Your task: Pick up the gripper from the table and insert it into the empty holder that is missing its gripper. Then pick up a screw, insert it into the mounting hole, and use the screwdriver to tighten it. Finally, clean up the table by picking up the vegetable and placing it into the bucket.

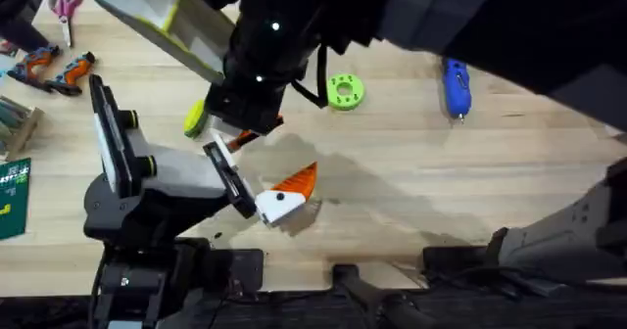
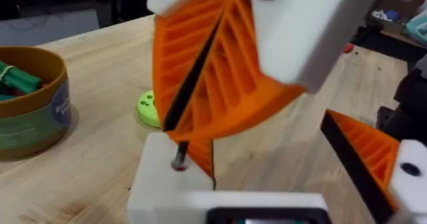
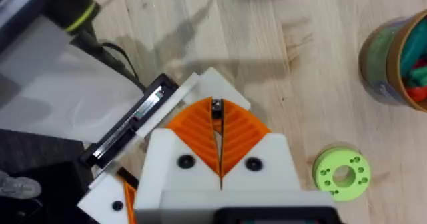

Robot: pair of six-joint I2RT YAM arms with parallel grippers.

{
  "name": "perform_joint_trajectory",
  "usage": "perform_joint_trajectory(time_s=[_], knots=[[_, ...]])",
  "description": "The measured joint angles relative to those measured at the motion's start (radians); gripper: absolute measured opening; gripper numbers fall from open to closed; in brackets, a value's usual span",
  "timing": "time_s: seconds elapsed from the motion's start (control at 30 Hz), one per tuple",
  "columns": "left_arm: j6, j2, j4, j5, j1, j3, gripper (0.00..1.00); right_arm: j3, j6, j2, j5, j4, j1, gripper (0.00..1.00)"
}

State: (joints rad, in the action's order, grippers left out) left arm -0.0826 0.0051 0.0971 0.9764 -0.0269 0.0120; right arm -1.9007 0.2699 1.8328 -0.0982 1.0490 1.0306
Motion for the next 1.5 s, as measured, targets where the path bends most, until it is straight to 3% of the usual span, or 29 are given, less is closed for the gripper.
perform_joint_trajectory(time_s=[1.5], knots=[[0.000,0.000,0.000,0.000,0.000,0.000,0.985,0.000,0.000,0.013,-0.027,0.006,0.000,0.006]])
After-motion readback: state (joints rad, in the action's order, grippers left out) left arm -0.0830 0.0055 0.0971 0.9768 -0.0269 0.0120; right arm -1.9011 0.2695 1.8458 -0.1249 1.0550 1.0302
